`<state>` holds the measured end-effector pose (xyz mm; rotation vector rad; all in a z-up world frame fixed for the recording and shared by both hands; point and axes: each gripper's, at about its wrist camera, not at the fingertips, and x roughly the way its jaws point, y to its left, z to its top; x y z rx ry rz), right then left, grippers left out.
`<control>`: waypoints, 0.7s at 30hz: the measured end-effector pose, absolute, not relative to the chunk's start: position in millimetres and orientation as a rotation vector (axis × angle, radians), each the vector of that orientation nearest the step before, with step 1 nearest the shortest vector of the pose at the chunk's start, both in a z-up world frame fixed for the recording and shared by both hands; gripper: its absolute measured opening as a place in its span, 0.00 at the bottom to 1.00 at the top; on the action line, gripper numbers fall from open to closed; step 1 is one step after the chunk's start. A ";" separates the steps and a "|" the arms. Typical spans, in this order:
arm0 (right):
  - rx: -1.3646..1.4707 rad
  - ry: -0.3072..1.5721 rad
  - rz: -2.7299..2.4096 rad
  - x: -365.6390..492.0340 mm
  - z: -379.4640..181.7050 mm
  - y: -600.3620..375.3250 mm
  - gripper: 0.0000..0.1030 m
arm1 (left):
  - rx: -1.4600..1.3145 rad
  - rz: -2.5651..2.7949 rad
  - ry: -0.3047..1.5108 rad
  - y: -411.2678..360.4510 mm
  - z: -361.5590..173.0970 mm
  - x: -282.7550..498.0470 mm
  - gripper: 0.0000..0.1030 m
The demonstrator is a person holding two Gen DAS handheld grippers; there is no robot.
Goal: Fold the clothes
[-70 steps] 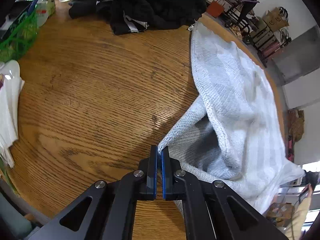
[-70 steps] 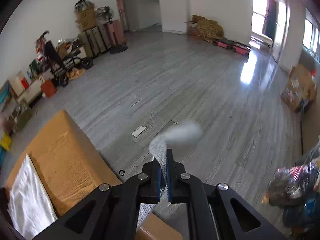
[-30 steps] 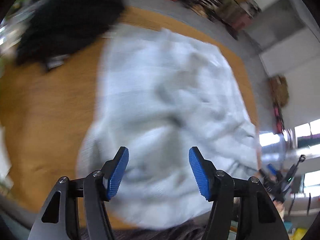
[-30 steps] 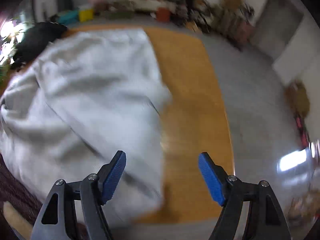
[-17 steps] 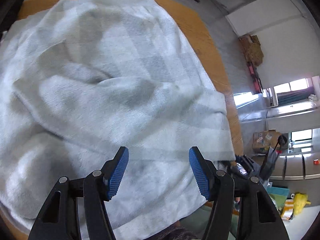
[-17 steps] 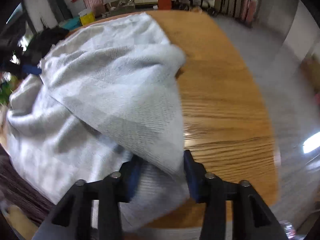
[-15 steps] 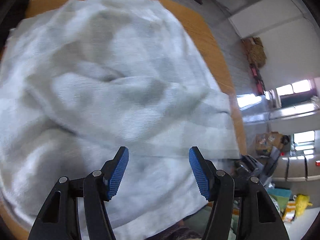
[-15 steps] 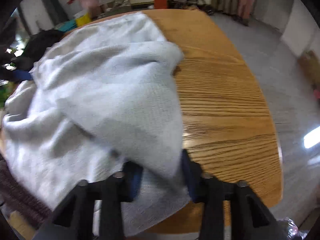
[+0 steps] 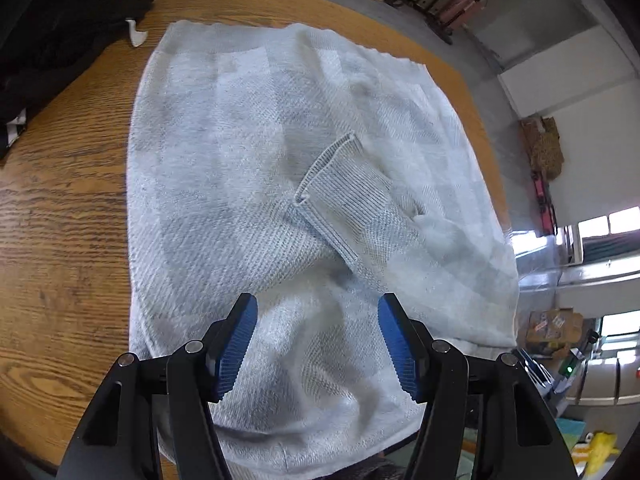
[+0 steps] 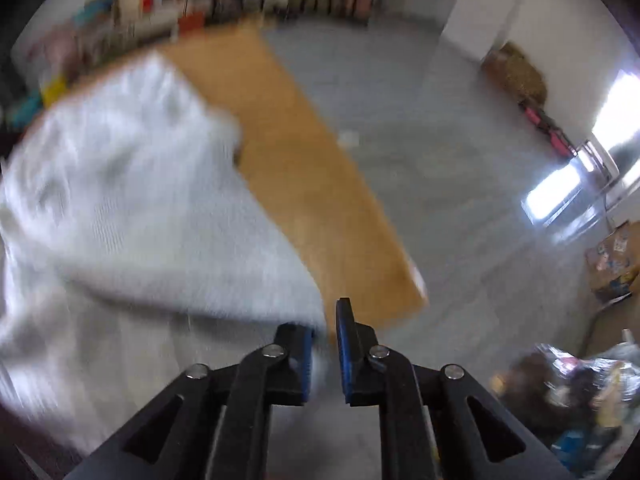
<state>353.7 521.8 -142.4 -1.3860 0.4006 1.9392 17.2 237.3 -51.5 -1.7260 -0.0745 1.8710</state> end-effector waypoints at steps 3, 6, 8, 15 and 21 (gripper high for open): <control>-1.356 0.434 1.937 370.5 -123.3 523.7 0.56 | -1.732 1.888 -0.021 240.1 -50.7 3.1 0.62; -1.210 0.483 2.086 356.4 -73.2 538.0 0.70 | -1.740 1.957 0.037 237.4 -44.9 -28.8 0.62; -1.200 0.450 2.202 309.2 -55.4 545.9 0.71 | -1.762 2.002 0.046 231.2 -43.9 -56.5 0.62; -1.439 0.415 2.427 84.6 -74.3 570.4 0.79 | -1.842 2.033 -0.044 198.0 -69.6 -162.2 0.62; -1.593 0.626 2.404 -23.6 -113.1 597.3 0.69 | -1.840 2.024 -0.129 170.3 -91.9 -213.2 0.62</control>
